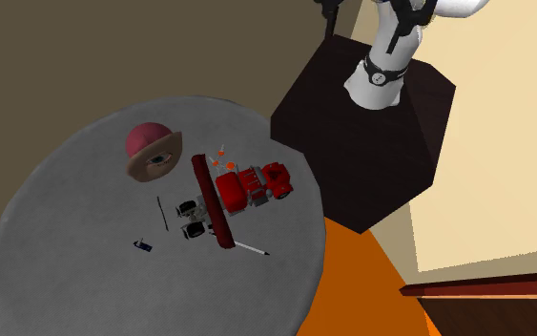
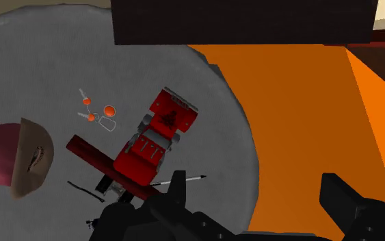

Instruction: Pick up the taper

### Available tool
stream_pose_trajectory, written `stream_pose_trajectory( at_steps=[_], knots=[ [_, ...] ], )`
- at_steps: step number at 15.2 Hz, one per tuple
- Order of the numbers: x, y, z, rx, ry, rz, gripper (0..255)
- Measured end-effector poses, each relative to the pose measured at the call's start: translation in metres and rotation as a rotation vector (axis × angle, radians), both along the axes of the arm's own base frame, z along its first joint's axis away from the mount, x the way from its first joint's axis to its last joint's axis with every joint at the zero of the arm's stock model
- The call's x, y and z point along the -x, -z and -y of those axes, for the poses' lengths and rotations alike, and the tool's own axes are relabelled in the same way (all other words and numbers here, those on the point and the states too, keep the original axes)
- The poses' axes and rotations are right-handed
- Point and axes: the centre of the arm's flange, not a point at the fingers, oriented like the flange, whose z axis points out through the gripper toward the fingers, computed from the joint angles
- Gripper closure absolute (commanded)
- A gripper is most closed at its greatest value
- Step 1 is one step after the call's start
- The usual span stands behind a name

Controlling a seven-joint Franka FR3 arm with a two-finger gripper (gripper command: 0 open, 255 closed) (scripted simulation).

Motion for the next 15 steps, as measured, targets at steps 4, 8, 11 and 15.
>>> stream_pose_trajectory(
  at_steps=[4,8,11,15],
  knots=[
    [-0.011,0.041,0.033,0.009,-0.095,-0.006,0],
    [-0.027,0.081,0.062,0.020,-0.192,-0.012,0],
    [-0.041,0.111,0.088,0.027,-0.263,-0.015,0],
    [-0.058,0.149,0.115,0.035,-0.360,-0.021,0]
  ],
)
